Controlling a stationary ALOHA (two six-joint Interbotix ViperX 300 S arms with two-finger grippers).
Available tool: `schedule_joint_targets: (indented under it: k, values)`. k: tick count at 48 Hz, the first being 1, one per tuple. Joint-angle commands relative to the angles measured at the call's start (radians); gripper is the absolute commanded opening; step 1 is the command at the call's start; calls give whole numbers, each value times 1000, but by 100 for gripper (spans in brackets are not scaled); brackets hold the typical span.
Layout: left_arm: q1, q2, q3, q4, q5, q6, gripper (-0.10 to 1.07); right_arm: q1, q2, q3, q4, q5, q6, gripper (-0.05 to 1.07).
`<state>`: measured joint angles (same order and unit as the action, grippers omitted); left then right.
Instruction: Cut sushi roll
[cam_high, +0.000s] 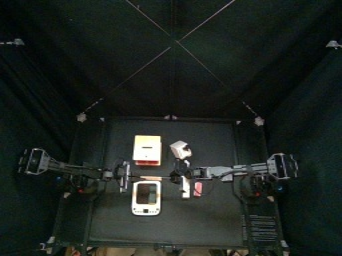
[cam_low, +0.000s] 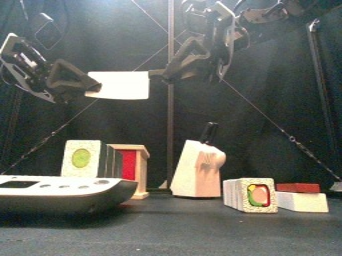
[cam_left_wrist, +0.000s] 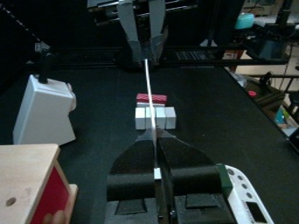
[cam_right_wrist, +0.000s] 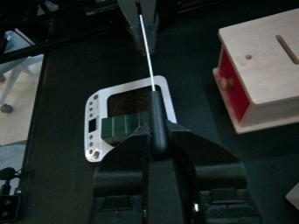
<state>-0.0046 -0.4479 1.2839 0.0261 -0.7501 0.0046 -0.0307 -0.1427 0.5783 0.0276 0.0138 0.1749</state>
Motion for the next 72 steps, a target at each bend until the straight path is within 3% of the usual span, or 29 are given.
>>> schedule_joint_targets:
  k: [1,8,16,26,38,56,72]
  values:
    - [2,0,-9,5,-6,0,27,0,-2,-25,-6,-3,-2,52]
    - [-11,3,-6,5,14,0,27,21,23,-18,-9,-3,2,52]
    - [-23,9,-11,5,115,0,27,77,66,-18,-14,-3,0,52]
    - [-86,11,-9,-2,201,-6,27,124,130,-48,3,0,5,52]
    - [-152,23,-9,-40,209,-5,27,147,166,-63,40,20,12,52]
    - [-150,110,-23,-60,210,2,27,146,173,-57,41,43,12,52]
    - [-152,121,-23,-61,210,0,27,135,183,-44,49,41,14,52]
